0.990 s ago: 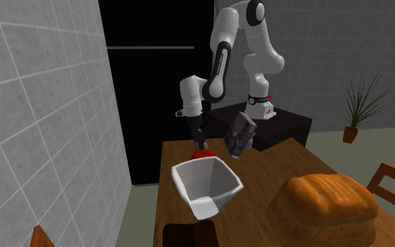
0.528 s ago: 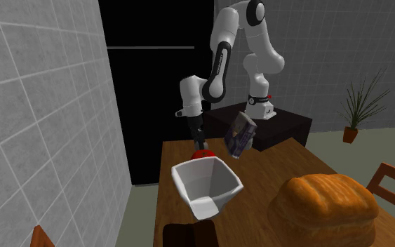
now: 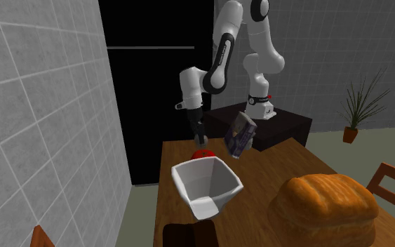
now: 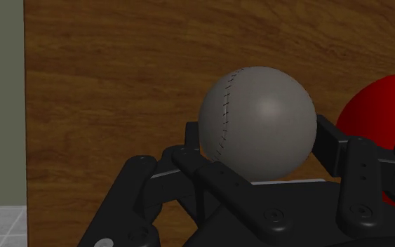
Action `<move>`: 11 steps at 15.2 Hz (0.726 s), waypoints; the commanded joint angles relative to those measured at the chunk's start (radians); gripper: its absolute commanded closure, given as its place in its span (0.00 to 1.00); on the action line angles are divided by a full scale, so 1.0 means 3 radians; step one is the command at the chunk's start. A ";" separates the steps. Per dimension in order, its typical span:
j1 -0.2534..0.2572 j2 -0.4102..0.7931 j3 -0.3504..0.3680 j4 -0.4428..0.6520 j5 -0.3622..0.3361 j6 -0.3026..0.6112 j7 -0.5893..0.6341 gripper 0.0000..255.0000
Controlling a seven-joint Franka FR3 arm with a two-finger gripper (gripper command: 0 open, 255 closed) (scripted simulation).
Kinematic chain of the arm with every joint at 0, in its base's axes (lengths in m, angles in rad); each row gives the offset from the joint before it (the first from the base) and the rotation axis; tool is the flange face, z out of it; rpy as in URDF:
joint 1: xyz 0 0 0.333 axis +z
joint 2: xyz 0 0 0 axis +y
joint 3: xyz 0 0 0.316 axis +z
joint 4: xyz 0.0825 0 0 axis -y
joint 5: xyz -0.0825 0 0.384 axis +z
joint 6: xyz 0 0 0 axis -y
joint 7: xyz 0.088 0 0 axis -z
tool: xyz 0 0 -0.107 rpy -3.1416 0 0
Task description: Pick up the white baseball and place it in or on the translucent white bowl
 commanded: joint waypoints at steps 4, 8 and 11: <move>0.0031 -0.0212 -0.0052 -0.0043 -0.0088 -0.0165 0.0102 1.00; 0.0051 -0.0380 -0.0088 -0.0065 -0.0163 -0.0304 0.0187 1.00; 0.0063 -0.0501 -0.0112 -0.0073 -0.0219 -0.0412 0.0249 1.00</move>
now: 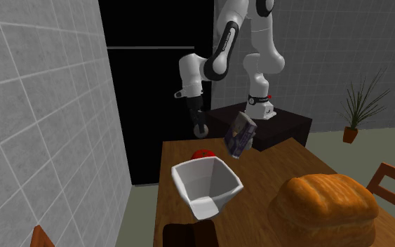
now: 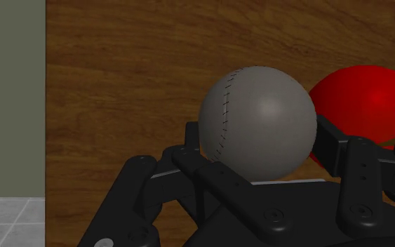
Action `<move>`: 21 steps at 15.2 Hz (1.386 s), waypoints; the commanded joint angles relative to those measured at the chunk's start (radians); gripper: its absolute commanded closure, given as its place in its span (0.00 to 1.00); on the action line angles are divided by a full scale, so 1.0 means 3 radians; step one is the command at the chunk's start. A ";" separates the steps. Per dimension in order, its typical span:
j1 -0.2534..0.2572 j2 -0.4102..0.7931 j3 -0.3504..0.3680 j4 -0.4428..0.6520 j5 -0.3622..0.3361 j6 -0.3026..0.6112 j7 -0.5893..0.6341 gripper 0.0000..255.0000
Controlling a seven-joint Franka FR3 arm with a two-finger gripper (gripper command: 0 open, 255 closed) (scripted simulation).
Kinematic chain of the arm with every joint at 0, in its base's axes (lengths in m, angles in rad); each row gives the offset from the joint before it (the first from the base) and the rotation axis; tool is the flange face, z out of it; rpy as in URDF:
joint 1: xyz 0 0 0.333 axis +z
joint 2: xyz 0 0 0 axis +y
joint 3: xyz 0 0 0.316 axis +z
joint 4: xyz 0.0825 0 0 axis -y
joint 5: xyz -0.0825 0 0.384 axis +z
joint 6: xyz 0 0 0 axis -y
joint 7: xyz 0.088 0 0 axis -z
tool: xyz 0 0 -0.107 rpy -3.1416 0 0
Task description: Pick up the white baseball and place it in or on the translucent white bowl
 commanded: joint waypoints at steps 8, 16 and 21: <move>0.0018 -0.0361 -0.0059 -0.0003 -0.0163 -0.0342 0.0178 1.00; 0.0019 -0.0628 -0.0088 0.0058 -0.0287 -0.0657 0.0321 1.00; 0.0016 -0.0766 -0.0099 0.0117 -0.0348 -0.0845 0.0397 1.00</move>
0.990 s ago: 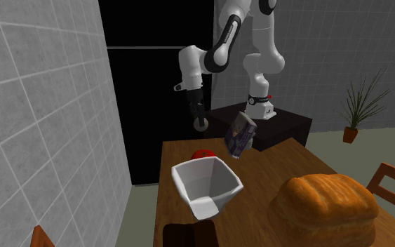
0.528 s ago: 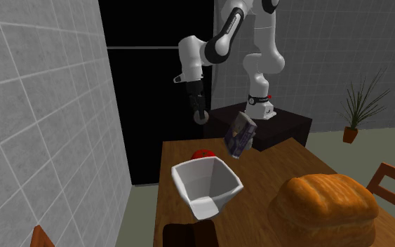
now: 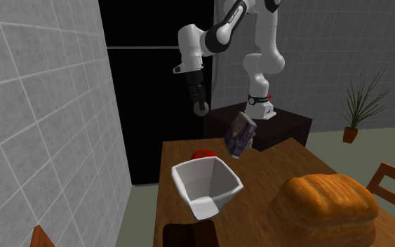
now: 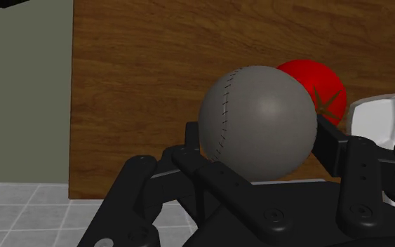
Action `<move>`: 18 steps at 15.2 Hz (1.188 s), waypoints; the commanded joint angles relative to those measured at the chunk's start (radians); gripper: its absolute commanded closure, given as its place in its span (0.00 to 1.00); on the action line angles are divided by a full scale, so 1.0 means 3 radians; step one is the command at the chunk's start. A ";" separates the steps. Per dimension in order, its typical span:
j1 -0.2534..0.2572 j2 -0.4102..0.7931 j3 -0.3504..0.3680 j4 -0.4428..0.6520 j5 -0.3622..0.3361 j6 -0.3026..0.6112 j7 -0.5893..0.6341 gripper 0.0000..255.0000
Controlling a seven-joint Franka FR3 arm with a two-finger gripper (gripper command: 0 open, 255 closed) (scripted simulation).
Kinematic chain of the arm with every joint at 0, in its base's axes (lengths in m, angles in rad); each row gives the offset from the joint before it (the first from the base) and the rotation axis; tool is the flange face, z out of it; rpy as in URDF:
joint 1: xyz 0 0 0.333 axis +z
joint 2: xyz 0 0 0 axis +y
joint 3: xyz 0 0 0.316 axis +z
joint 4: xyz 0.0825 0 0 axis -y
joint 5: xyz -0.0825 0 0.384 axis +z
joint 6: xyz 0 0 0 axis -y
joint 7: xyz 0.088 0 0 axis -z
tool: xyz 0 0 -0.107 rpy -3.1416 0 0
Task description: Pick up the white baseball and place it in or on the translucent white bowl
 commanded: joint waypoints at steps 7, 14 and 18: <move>0.0238 0.0506 0.0180 0.0721 -0.0069 -0.0099 0.0499 1.00; 0.0486 0.1134 0.0277 0.1640 -0.0200 -0.0289 0.0964 1.00; 0.0633 0.1555 0.0302 0.2298 -0.0288 -0.0476 0.1214 1.00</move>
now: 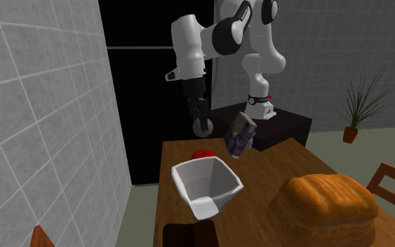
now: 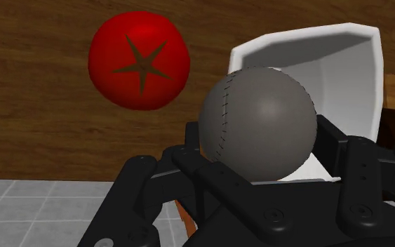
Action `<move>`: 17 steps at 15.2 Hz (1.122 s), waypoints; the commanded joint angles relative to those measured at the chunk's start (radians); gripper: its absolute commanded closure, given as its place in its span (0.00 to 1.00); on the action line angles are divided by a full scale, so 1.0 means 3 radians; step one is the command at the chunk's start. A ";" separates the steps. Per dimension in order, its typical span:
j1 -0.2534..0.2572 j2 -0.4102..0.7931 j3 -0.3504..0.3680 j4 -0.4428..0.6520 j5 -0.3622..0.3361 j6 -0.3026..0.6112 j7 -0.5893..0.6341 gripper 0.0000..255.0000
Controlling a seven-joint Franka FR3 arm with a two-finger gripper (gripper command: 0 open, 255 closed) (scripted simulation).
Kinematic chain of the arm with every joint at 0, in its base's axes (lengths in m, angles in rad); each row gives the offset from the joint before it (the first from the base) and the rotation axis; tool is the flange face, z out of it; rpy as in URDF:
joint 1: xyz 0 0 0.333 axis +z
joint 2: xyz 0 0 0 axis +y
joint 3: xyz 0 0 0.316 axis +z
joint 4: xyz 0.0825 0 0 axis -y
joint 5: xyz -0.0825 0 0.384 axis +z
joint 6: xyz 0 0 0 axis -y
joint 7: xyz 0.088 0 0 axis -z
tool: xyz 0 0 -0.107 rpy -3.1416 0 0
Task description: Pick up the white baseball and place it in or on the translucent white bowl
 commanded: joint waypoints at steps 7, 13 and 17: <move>0.0313 0.1115 0.0018 0.1847 -0.0180 -0.0639 0.0496 1.00; 0.0361 0.1420 0.0017 0.2159 -0.0197 -0.0637 0.0531 1.00; 0.0361 0.1481 0.0019 0.2088 -0.0190 -0.0507 0.0503 1.00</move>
